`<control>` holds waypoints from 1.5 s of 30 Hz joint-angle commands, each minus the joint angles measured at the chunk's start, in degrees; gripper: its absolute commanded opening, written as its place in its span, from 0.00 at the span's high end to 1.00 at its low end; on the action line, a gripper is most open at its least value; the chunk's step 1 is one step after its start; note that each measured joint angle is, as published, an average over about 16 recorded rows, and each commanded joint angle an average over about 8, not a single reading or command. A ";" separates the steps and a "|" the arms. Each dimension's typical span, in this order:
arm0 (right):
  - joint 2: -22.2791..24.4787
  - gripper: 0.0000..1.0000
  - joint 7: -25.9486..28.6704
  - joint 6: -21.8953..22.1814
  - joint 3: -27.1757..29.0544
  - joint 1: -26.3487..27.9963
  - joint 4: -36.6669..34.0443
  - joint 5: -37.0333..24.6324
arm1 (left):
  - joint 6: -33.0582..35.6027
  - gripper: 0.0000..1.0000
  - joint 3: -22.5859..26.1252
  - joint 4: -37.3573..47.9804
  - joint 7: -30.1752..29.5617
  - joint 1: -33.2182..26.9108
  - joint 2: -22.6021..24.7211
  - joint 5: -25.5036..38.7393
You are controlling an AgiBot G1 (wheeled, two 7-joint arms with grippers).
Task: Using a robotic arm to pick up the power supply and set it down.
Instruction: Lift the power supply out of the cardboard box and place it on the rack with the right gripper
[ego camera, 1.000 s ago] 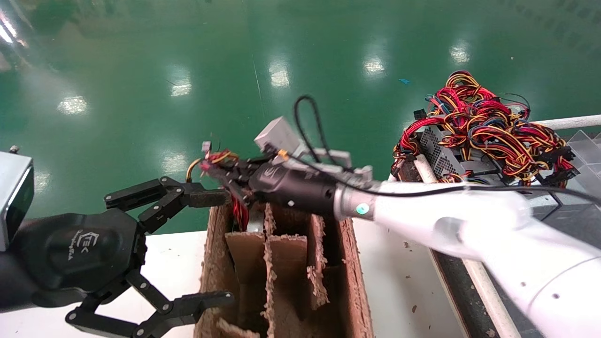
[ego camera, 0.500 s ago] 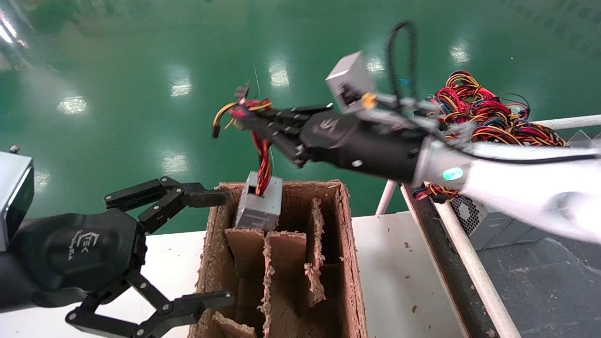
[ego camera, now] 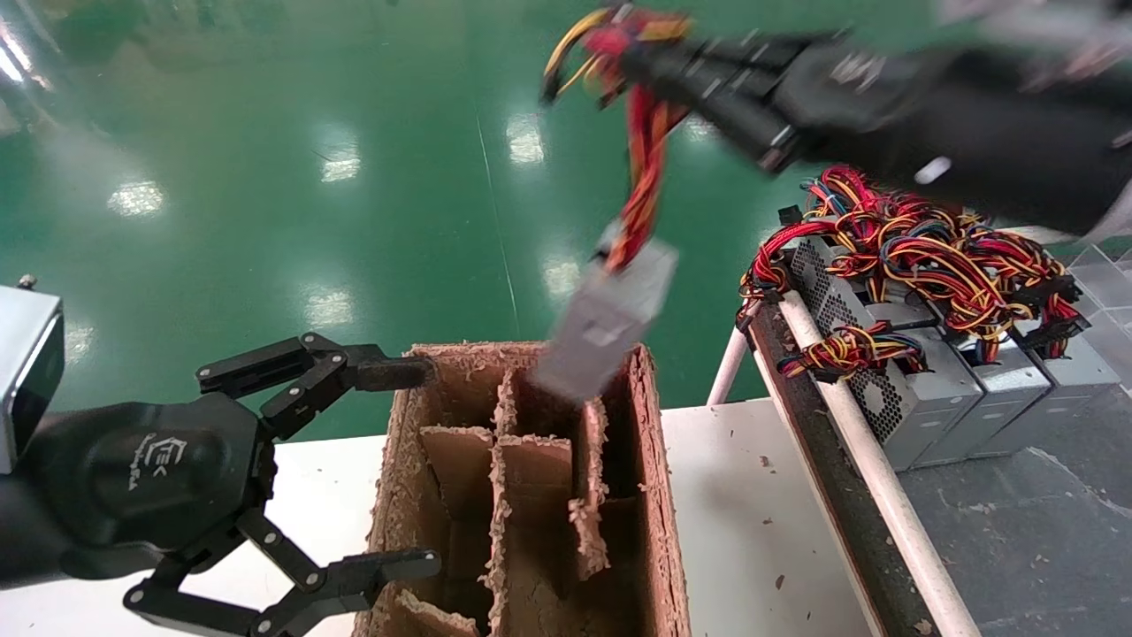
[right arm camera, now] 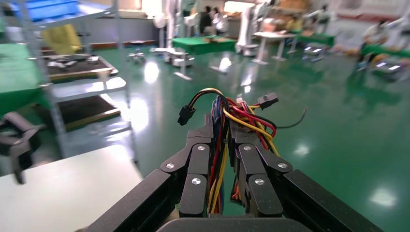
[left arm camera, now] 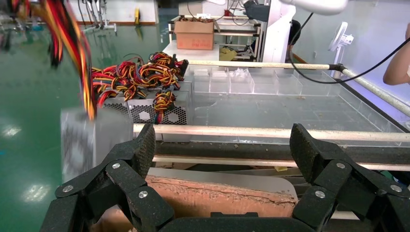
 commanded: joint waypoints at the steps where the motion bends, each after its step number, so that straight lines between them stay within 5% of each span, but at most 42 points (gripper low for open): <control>1: 1.97 1.00 0.27 0.44 0.76 1.02 0.73 0.08 | 0.00 0.00 0.00 0.00 0.00 0.00 0.00 0.00; 8: 5.44 1.00 1.71 0.04 1.14 6.64 -1.12 -3.20 | -0.01 0.00 0.01 0.00 0.01 0.00 -0.01 -0.01; 15: 7.58 1.00 4.68 -5.01 0.31 9.64 -4.85 -4.36 | -0.01 0.00 0.02 0.00 0.01 -0.01 -0.01 -0.02; 32: 6.76 1.00 5.31 -21.50 -1.10 4.53 -11.46 1.77 | -0.04 0.00 0.03 0.02 0.03 0.01 -0.02 -0.05; 45: 7.00 1.00 5.33 -19.32 -0.80 4.98 -10.94 1.54 | -0.04 0.00 0.04 0.02 0.02 0.00 -0.03 -0.05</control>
